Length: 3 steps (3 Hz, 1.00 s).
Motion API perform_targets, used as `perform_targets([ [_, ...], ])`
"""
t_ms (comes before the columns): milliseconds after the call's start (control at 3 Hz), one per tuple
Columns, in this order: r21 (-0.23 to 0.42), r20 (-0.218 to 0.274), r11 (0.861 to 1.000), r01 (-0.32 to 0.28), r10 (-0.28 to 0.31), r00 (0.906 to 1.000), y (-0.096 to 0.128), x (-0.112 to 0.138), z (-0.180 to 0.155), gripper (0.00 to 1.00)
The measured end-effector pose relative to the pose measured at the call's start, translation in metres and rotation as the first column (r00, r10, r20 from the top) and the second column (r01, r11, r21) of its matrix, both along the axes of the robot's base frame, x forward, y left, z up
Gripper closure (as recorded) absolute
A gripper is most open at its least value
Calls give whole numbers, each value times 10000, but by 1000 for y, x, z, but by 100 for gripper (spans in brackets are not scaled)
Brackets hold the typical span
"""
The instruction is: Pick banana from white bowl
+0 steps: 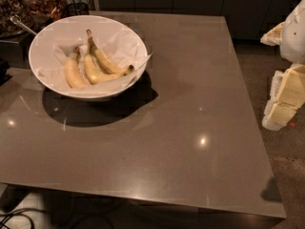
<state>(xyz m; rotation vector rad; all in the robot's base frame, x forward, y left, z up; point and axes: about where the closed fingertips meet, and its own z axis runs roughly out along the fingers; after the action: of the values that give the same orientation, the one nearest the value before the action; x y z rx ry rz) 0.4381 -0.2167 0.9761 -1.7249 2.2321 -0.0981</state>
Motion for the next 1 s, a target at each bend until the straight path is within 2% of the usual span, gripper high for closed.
perform_targets([
  [333, 0, 0, 10000, 0, 0, 10000, 0, 0, 0, 0],
  [667, 69, 130, 9999, 157, -158, 9998, 11, 7, 8, 0],
  [1000, 534, -477, 9985, 132, -106, 9988, 42, 36, 17, 0],
])
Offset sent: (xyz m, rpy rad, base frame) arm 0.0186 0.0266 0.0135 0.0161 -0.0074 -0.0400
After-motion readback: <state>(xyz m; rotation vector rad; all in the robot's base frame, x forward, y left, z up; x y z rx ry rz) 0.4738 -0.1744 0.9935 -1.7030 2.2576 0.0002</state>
